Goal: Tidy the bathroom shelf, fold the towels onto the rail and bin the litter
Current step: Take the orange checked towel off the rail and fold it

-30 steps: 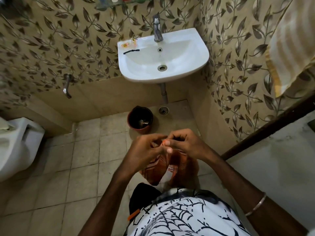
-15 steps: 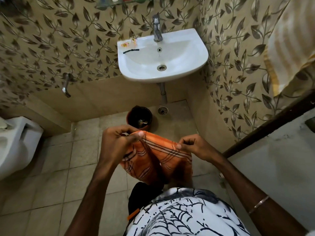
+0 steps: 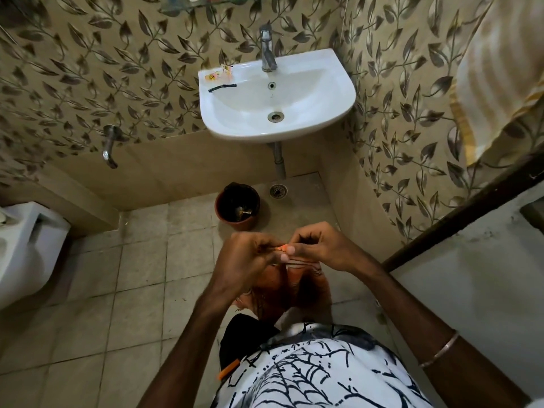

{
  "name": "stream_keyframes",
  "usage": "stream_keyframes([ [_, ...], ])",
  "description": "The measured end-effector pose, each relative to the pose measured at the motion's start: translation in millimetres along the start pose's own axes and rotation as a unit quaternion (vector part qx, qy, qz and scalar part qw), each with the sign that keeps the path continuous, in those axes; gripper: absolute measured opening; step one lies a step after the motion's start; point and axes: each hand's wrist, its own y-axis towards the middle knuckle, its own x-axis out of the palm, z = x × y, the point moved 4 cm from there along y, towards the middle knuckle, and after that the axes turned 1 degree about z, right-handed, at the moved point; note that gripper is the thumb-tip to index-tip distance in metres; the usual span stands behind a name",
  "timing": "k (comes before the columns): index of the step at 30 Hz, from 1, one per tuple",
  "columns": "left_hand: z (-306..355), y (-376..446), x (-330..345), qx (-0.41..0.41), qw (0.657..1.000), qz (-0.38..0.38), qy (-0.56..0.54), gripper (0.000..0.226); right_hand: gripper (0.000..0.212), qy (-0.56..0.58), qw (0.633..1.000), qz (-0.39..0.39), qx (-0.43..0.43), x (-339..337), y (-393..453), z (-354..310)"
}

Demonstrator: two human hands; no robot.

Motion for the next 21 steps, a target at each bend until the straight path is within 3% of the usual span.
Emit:
stream_keyframes([
  [8,-9,-1,-25,-0.015,0.993,0.117,-0.031,0.014,0.019,0.014,0.998,0.007,0.061,-19,-16,39],
  [11,-23,0,-36,-0.071,0.984,0.161,-0.015,0.017,0.024,0.02,0.997,0.028,0.064,-24,-16,43],
  [13,-32,3,-34,-0.126,0.976,0.17,0.043,0.018,0.016,0.016,0.998,0.036,0.055,-24,-12,39],
  [15,-34,6,-24,-0.145,0.976,0.14,0.078,0.04,0.01,0.001,0.998,0.032,0.05,-21,-6,35],
  [18,-22,10,4,-0.1,0.995,0.008,0.018,0.076,0.009,-0.02,0.999,0.025,0.038,-15,2,25],
  [21,-8,12,22,-0.051,0.997,-0.045,-0.041,0.052,0.01,-0.027,0.999,0.002,0.019,-11,8,14],
])
